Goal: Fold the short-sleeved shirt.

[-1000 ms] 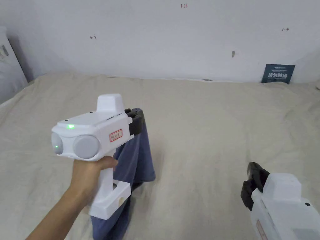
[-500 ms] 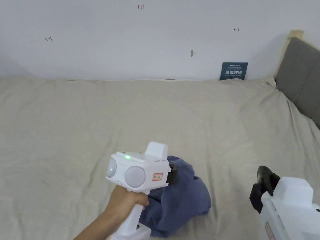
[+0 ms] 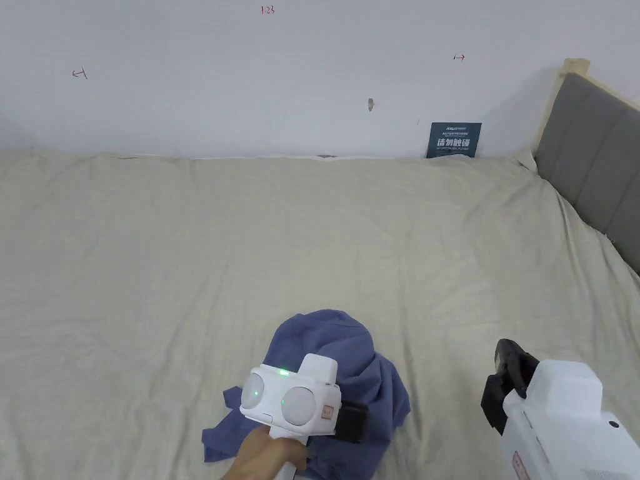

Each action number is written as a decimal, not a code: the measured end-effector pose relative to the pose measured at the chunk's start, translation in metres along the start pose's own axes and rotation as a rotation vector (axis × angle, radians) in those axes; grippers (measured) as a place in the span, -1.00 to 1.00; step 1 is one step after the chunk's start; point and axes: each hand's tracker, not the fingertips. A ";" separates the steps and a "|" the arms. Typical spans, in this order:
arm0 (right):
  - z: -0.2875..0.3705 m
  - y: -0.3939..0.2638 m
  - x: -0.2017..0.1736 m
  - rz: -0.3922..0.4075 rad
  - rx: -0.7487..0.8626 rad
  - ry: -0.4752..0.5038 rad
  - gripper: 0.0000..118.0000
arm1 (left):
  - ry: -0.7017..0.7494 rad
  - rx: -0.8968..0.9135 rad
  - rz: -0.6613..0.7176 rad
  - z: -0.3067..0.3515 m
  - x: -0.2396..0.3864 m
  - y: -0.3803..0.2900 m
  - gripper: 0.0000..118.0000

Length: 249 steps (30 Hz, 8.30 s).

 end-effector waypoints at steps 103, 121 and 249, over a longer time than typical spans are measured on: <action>-0.155 0.007 -0.035 0.079 -0.325 0.219 -0.93 | 0.066 0.365 0.347 0.108 -0.140 -0.020 -0.84; -0.204 0.272 -0.054 0.050 0.032 0.257 -0.93 | 0.055 0.675 0.350 0.239 -0.159 0.254 -0.84; -0.231 0.009 -0.018 0.032 -0.383 0.038 0.18 | 0.387 0.139 0.297 -0.054 -0.284 0.115 -0.95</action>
